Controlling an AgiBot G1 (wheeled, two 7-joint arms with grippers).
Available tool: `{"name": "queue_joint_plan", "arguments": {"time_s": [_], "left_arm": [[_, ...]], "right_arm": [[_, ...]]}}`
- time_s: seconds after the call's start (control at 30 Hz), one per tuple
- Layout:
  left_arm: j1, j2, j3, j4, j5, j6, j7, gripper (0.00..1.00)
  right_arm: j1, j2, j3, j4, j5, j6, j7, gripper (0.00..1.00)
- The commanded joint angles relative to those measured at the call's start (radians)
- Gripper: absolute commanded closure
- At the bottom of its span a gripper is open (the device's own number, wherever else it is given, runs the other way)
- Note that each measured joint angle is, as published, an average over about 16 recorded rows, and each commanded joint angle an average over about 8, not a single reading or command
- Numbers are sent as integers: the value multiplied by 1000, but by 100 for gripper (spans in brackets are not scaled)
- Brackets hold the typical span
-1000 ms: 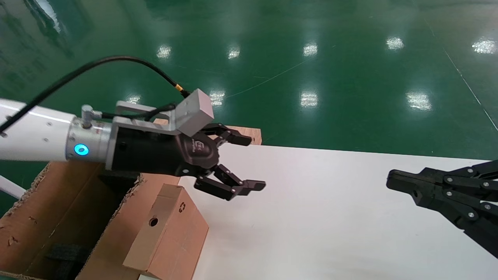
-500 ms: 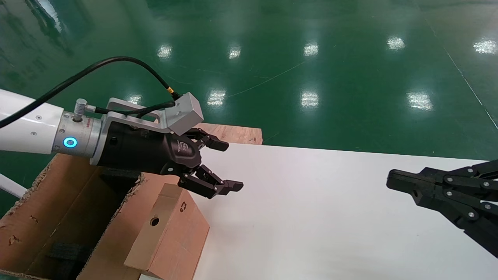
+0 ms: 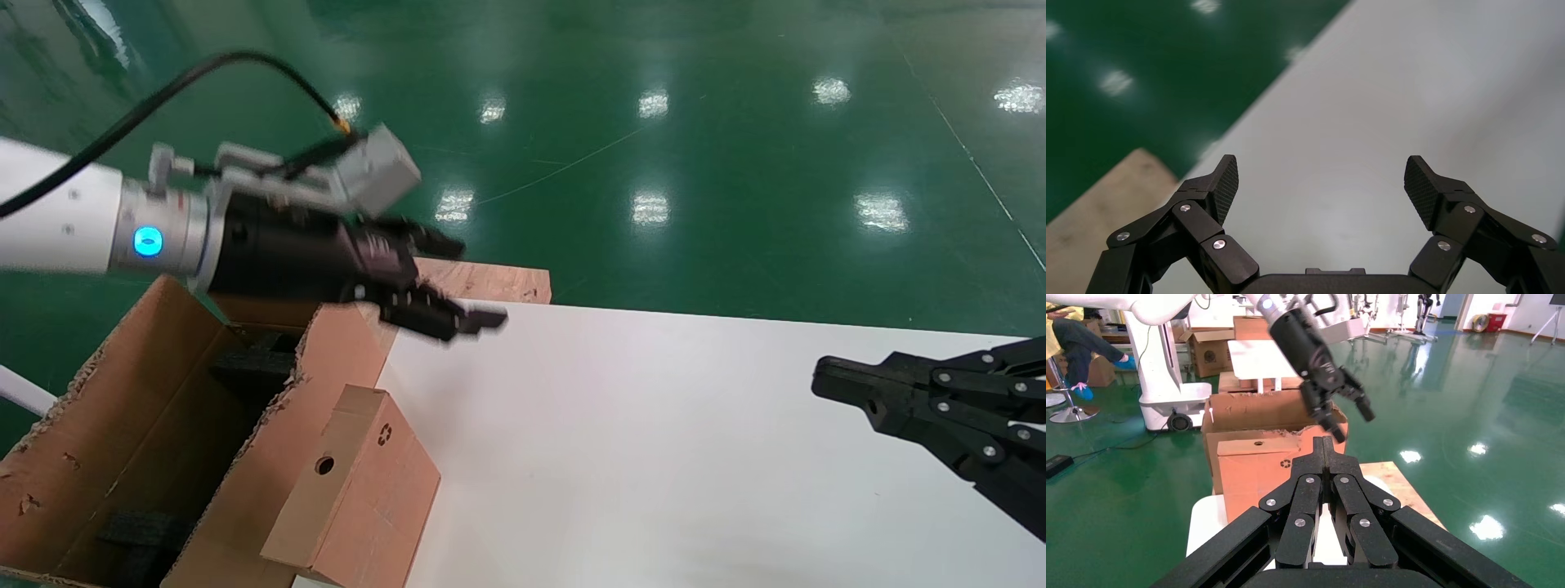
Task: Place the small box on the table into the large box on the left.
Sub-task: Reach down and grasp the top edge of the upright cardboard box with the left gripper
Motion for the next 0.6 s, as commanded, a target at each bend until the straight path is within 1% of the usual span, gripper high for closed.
{"name": "queue_joint_plan", "arguments": {"time_s": [0.03,0.13,0.2,0.4,0.6], "left_arm": [[-36,10,15,-9,73,-9,-40,0],[-97,32,52,-12,134,48,-95,0],[-128,41,77,-11,144,86,-131,0],[-178,22,180,-11,129,128,-238,0],[-217,-16,316,-15,104,131,-294,0]], "right_arm": [[0,0,0,0,0,0,0,100],[0,0,0,0,0,0,0,100],[0,0,0,0,0,0,0,100],[0,0,0,0,0,0,0,100],[0,0,0,0,0,0,0,100]]}}
